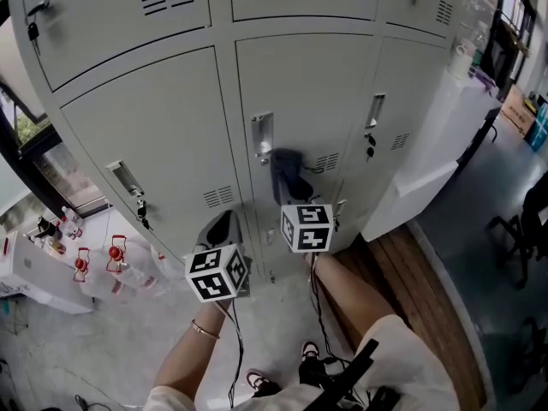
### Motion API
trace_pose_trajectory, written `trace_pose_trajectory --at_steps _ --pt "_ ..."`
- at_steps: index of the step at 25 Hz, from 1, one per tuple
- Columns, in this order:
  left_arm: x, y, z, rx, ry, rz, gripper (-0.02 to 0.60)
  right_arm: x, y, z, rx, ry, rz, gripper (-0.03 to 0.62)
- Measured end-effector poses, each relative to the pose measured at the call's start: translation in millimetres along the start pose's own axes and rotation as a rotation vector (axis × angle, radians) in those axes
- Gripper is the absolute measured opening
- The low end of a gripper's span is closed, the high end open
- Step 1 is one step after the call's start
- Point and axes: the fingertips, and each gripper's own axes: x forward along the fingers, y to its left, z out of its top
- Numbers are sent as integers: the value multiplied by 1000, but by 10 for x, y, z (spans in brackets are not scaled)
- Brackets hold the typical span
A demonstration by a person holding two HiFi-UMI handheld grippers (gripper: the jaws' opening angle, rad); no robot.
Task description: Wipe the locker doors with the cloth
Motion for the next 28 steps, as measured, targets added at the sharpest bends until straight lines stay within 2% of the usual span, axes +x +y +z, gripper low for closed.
trace_pose_trajectory --at_steps 14,28 --pt "416 -616 -85 21 21 -40 9 -39 -824 43 12 -10 -30 49" --pt "885 -1248 -253 40 52 -84 9 -129 -1885 29 40 -16 -146 49"
